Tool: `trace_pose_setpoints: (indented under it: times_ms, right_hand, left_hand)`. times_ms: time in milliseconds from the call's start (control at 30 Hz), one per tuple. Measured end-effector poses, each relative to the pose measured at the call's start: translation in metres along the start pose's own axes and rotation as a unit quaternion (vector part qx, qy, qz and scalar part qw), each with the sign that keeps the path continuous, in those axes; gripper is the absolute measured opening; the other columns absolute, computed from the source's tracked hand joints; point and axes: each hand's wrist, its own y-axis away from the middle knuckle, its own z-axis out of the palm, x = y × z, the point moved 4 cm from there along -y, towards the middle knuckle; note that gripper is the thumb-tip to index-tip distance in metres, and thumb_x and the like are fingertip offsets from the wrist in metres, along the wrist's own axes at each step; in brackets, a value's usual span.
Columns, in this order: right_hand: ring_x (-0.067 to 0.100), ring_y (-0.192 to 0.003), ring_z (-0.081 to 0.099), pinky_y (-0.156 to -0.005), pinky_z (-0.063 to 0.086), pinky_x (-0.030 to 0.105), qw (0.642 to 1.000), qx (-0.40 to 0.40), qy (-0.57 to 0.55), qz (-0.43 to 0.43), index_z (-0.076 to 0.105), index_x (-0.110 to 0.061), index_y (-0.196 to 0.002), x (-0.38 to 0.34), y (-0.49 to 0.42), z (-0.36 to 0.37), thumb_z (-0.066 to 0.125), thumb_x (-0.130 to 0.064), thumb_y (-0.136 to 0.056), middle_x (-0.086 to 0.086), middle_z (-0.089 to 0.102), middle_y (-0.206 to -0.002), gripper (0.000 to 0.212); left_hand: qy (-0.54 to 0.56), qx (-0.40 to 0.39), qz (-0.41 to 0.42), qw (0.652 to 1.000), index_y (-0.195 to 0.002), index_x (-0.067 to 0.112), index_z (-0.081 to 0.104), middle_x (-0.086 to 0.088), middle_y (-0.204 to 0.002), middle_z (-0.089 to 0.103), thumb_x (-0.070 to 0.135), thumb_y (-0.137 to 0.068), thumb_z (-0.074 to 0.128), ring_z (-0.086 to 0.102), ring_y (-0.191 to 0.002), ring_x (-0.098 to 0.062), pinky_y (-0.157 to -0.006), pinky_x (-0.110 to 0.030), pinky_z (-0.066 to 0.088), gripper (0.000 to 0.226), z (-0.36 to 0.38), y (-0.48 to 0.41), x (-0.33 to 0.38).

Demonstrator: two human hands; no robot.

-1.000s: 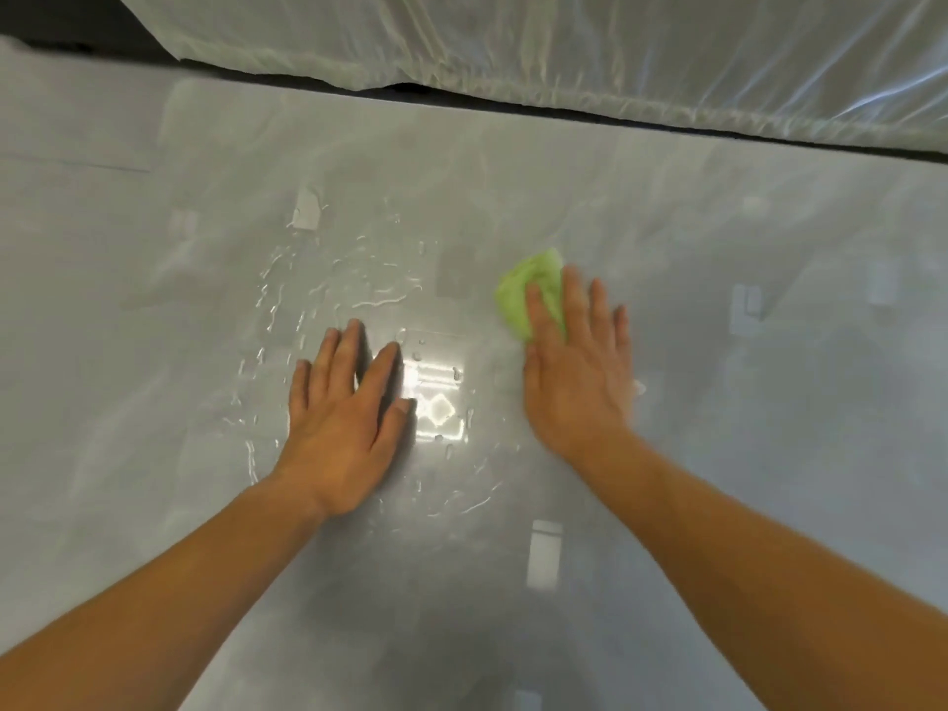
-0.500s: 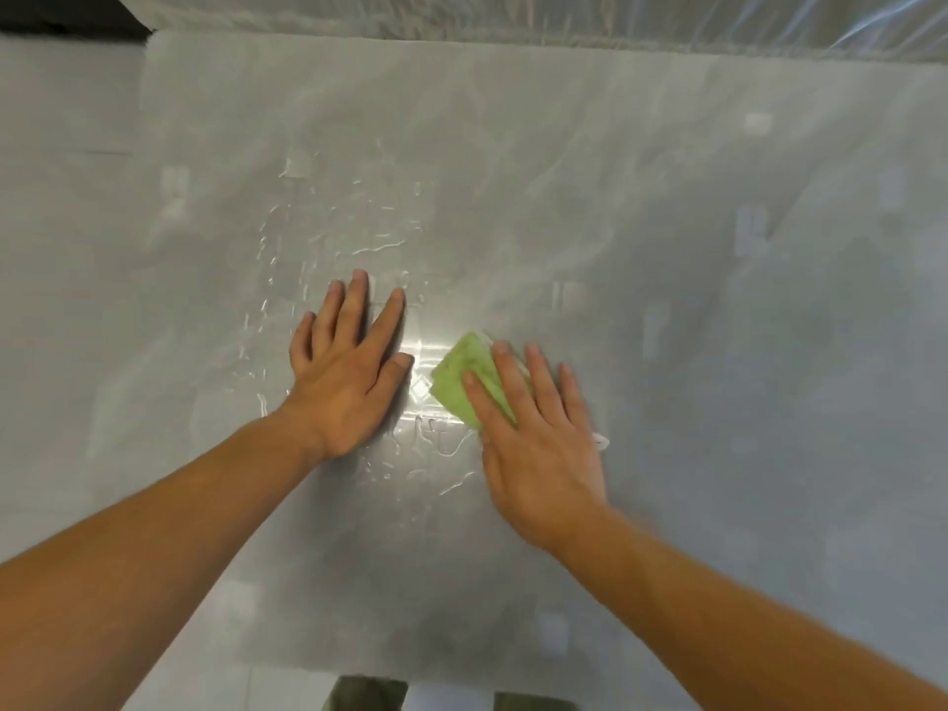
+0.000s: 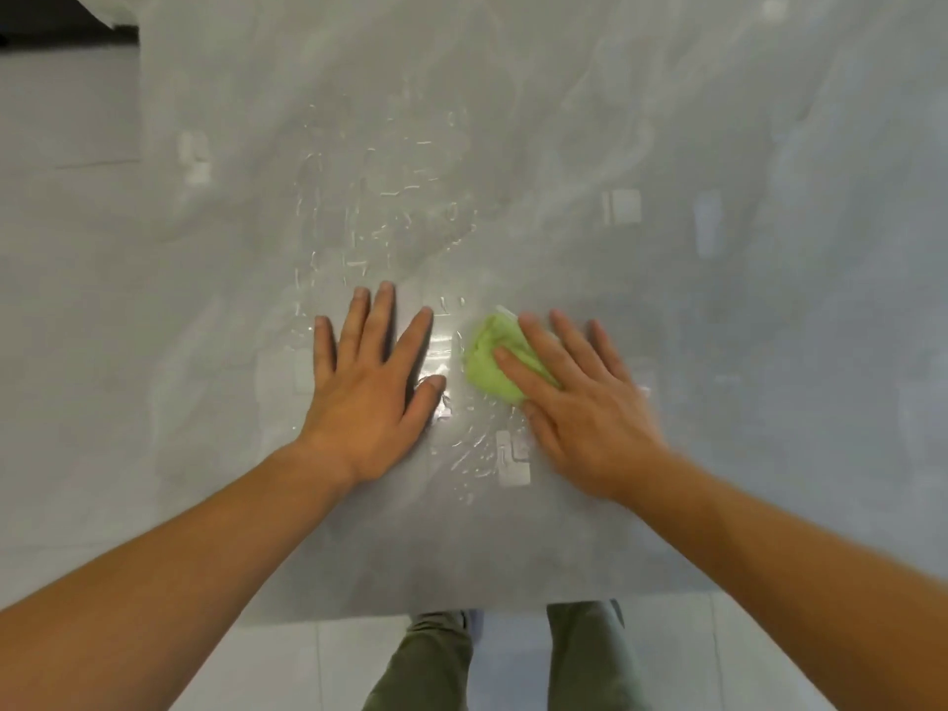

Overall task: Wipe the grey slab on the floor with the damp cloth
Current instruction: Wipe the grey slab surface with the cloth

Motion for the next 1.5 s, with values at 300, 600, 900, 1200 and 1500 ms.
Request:
trace_pose_setpoints:
  times_ms: [300,600,900,1200,1500]
  right_hand:
    - [0.036,-0.153,0.010,-0.123,0.011,0.054,0.959,0.082,-0.048,0.267,0.023,-0.029,-0.158,-0.011,0.008,0.003,0.037,-0.033,-0.097,0.008,0.011,-0.167,0.062]
    - [0.035,-0.153,0.013,-0.124,0.007,0.048,0.946,0.095,-0.057,0.306,0.029,-0.029,-0.156,0.043,0.035,-0.005,0.037,-0.034,-0.099,0.009,0.015,-0.167,0.058]
    - [0.038,-0.153,0.009,-0.124,0.012,0.052,0.964,0.094,-0.065,0.241,0.029,-0.023,-0.156,-0.060,0.058,0.026,0.038,-0.027,-0.097,0.013,0.017,-0.166,0.060]
    - [0.038,-0.153,0.010,-0.122,0.012,0.055,0.999,0.040,-0.008,-0.015,0.029,-0.025,-0.156,-0.083,0.057,0.035,0.048,-0.022,-0.095,0.009,0.015,-0.166,0.064]
    - [0.041,-0.151,0.011,-0.122,0.008,0.054,0.966,0.084,-0.041,0.239,0.028,-0.026,-0.156,0.001,0.074,0.013,0.031,-0.032,-0.097,0.011,0.013,-0.167,0.059]
  left_hand:
    - [-0.004,0.015,0.013,1.000,-0.159,0.034,0.002,-0.004,-0.166,-0.022,0.067,-0.095,0.024,-0.028,-0.150,-0.024,-0.118,-0.055,-0.017,0.076,0.010,-0.001,-0.004]
    - [0.028,0.035,0.022,0.999,-0.159,0.030,0.011,-0.005,-0.167,-0.016,0.062,-0.098,0.029,-0.023,-0.152,-0.022,-0.119,-0.052,-0.017,0.071,0.007,0.005,-0.007]
    - [0.047,0.053,-0.028,0.997,-0.157,0.029,0.021,-0.004,-0.168,-0.010,0.059,-0.097,0.024,-0.020,-0.152,-0.018,-0.121,-0.044,-0.016,0.067,0.023,0.076,-0.016]
    - [0.065,0.032,-0.041,0.997,-0.159,0.031,0.009,0.002,-0.167,-0.017,0.064,-0.093,0.017,-0.025,-0.150,-0.012,-0.121,-0.043,-0.017,0.074,0.042,0.094,-0.015]
    - [0.009,0.006,-0.046,0.999,-0.159,0.033,-0.002,-0.001,-0.165,-0.024,0.066,-0.092,0.017,-0.030,-0.149,-0.018,-0.120,-0.049,-0.018,0.077,0.047,0.090,-0.017]
